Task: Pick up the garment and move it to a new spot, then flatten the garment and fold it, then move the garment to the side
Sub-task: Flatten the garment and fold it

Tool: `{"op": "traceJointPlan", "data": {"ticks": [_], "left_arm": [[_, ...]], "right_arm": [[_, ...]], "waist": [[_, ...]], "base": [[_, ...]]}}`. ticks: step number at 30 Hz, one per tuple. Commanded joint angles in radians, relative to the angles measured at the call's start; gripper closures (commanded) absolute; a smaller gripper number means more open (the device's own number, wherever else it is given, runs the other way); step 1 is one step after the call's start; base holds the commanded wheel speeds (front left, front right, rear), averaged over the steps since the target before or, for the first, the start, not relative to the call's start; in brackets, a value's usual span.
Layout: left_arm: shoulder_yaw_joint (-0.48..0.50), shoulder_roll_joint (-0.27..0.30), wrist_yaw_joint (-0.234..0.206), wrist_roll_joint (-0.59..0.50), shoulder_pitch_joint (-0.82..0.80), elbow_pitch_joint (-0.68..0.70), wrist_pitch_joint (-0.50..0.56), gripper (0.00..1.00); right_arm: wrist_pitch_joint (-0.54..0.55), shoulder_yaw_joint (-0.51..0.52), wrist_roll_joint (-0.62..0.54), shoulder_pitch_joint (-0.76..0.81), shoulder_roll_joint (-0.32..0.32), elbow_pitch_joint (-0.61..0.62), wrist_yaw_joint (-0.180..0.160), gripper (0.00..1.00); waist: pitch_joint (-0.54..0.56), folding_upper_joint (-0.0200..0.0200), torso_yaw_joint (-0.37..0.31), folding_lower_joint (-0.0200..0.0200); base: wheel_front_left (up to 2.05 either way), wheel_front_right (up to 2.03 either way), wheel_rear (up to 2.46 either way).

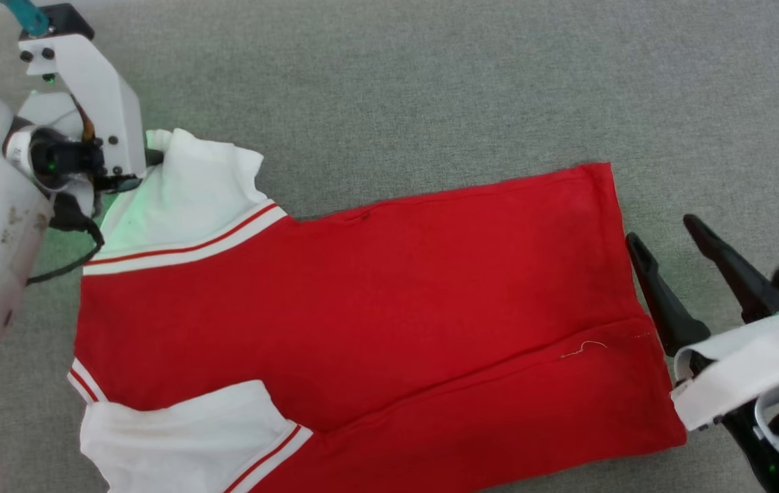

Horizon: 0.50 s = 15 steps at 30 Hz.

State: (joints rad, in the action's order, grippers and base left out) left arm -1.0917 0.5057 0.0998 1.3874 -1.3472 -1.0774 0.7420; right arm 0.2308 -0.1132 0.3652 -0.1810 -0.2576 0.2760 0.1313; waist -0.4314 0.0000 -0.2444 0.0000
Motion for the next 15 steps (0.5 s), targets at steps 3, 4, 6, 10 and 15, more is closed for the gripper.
{"op": "traceJointPlan", "data": {"ticks": [3, 4, 6, 10, 15], "left_arm": [[-0.014, -0.035, 0.012, -0.006, 0.029, 0.0, 0.001, 1.0], [-0.015, -0.036, 0.011, -0.007, 0.027, -0.001, -0.001, 1.0], [-0.014, -0.04, 0.013, -0.009, 0.023, -0.004, -0.004, 1.0], [-0.012, -0.052, 0.017, -0.008, 0.015, -0.009, -0.008, 1.0], [-0.015, -0.07, 0.019, -0.013, 0.004, -0.011, -0.016, 1.0]], "right_arm": [[0.117, 0.017, 0.043, -0.048, -0.004, -0.029, -0.001, 0.0], [0.16, 0.022, 0.053, -0.06, -0.007, -0.041, -0.001, 0.0], [0.239, 0.032, 0.066, -0.105, -0.014, -0.064, -0.001, 0.0], [0.387, 0.049, 0.074, -0.188, -0.017, -0.128, -0.001, 0.0], [0.527, 0.039, 0.073, -0.291, -0.021, -0.228, -0.001, 0.0]], "waist": [[0.002, 0.0, 0.003, 0.0], [0.003, 0.0, 0.004, 0.0], [0.004, 0.0, 0.007, 0.0], [0.007, 0.0, 0.02, 0.0], [0.005, 0.0, 0.044, 0.0]], "base": [[0.0, 0.0, 0.0], [0.0, 0.0, 0.0], [0.0, 0.0, 0.0], [0.0, 0.0, 0.0], [0.0, 0.0, 0.0]]}}
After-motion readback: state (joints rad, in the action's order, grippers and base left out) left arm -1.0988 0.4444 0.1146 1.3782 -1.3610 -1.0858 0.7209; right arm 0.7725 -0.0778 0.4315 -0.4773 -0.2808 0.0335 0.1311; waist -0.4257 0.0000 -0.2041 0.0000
